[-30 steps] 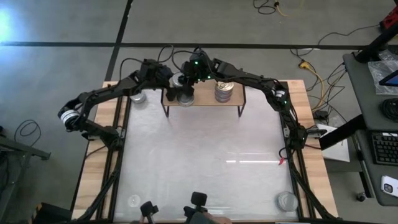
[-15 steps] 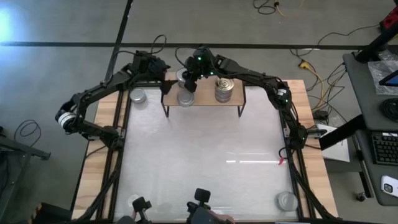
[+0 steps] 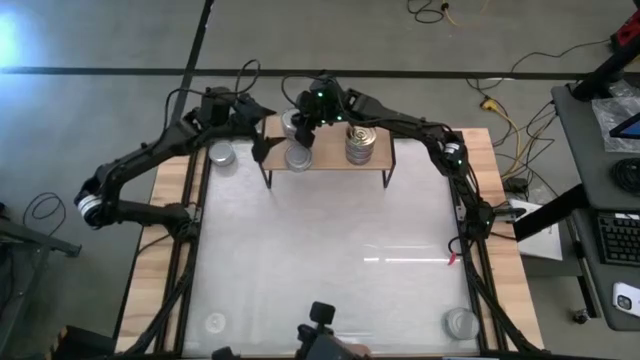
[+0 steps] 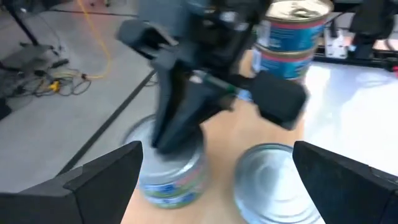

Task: Stack canned seafood by type on shelf
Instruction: Stack the green tuna can on top of the green tuna can on the shelf, then adjust the green tuna can on the shelf, then stack the green tuna can on top of the green tuna can on the shelf

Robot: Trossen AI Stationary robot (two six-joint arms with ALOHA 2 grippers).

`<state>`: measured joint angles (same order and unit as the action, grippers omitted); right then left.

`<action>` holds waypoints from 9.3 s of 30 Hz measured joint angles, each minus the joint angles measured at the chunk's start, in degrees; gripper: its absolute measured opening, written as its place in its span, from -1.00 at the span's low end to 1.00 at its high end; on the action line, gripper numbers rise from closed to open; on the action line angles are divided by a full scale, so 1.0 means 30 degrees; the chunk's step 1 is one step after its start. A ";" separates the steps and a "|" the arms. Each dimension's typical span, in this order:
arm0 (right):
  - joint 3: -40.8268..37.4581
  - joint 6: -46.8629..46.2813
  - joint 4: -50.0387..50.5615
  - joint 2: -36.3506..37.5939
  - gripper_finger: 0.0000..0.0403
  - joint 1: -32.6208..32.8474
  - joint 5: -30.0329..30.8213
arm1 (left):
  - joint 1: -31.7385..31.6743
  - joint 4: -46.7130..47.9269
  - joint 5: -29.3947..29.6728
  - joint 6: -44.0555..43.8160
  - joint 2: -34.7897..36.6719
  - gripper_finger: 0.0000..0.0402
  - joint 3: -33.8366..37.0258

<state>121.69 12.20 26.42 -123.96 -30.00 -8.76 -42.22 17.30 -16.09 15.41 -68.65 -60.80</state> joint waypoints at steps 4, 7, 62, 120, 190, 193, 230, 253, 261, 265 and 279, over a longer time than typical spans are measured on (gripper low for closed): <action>-0.0008 -0.0215 -0.0359 -0.0023 -0.86 -0.0015 0.0008 | 0.1084 -0.0138 0.0141 -0.0790 0.0149 0.98 0.0304; 0.0101 -0.0221 -0.0392 -0.0023 -0.86 -0.0015 0.0009 | 0.2246 -0.0689 0.1603 -0.1233 -0.0002 0.98 0.0749; 0.3300 0.0652 1.0828 0.3596 -0.86 0.5085 0.0629 | 0.3731 0.2208 0.6058 0.0516 -0.3195 -0.23 -0.0041; 0.0869 -1.6310 1.3559 0.4748 -0.86 2.1367 1.3176 | 2.6010 0.6957 0.9409 -1.7395 0.9286 -0.23 0.6887; -0.0380 -2.0707 1.8855 0.2809 -0.86 2.3026 1.9949 | -0.5316 -0.3107 1.3190 -3.8555 0.1299 -1.00 1.1433; -0.0380 -2.0549 1.9081 0.2921 -0.86 2.2980 1.9952 | -0.5318 -0.3280 1.4232 -3.8616 0.0658 -1.00 1.1439; -0.0984 -2.2922 1.8039 0.2928 -0.86 2.4994 1.9780 | 0.0495 -0.2263 1.2890 -4.2802 0.3151 -1.00 1.5207; -0.1013 -2.4647 1.2209 0.2913 -0.86 2.6454 1.9417 | 1.3026 0.0540 1.5785 -4.4793 0.4881 -1.00 1.5694; -0.1717 -2.5118 1.1780 0.2887 -0.86 2.6349 2.0313 | 1.7536 -0.3216 1.5588 -4.0647 0.3210 -1.00 1.5535; -0.2102 -2.5110 1.1692 0.2884 -0.86 2.5785 2.0636 | 1.9102 -0.7557 1.6127 -3.6653 0.1130 -1.00 1.5012; -0.3733 -2.4863 1.1601 0.2884 -0.86 2.4611 2.0262 | 2.1777 -1.0041 1.5003 -2.2182 -0.2972 -1.00 1.0392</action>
<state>110.49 -62.39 61.22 -115.31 43.83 52.03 23.11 -12.82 28.92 -51.14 -77.57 -29.62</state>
